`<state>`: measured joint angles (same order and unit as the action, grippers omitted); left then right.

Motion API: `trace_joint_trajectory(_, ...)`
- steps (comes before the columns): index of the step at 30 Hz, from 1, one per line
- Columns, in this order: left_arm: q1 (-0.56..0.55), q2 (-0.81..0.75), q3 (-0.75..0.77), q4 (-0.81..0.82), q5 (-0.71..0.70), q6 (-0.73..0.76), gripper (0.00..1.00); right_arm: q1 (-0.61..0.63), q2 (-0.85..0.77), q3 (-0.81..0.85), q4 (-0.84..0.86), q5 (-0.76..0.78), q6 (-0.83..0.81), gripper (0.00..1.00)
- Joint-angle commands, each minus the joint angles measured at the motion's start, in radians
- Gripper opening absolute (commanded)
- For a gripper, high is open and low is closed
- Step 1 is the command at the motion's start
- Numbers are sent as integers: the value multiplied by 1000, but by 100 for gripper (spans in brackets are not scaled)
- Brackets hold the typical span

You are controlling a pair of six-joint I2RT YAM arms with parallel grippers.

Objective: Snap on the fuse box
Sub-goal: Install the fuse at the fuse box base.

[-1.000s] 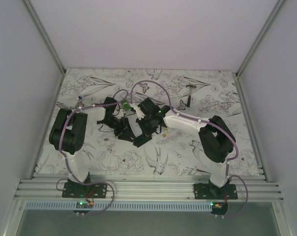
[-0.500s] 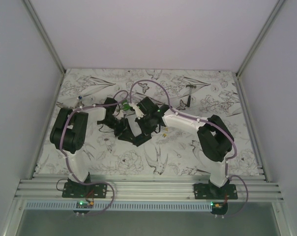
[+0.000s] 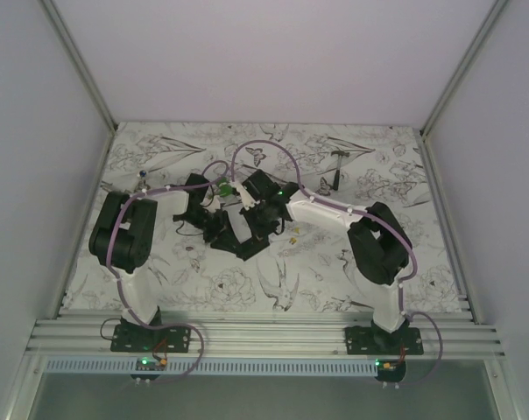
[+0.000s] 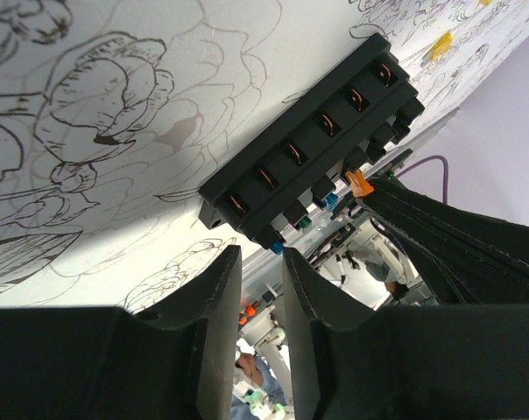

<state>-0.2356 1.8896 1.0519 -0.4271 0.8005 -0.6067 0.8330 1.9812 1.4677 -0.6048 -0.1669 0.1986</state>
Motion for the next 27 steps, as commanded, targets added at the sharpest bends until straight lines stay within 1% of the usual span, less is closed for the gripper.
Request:
trace_joint_trajectory(1,0,20,11,-55,-28,27,27,-18,122,-42,-87,72,16,0)
trace_joint_trajectory(8,1,21,10,-62,-38,32,26,-47,119,-67,-88,82,38,0)
trace_joint_trajectory(12,2,17,12,-67,-42,32,26,-48,65,-70,-51,46,13,3)
trace_joint_trajectory(20,2,12,16,-70,-44,35,27,-24,-54,-39,32,-23,-27,18)
trace_joint_trajectory(27,1,6,17,-71,-46,37,27,-5,-80,-32,62,24,-12,26)
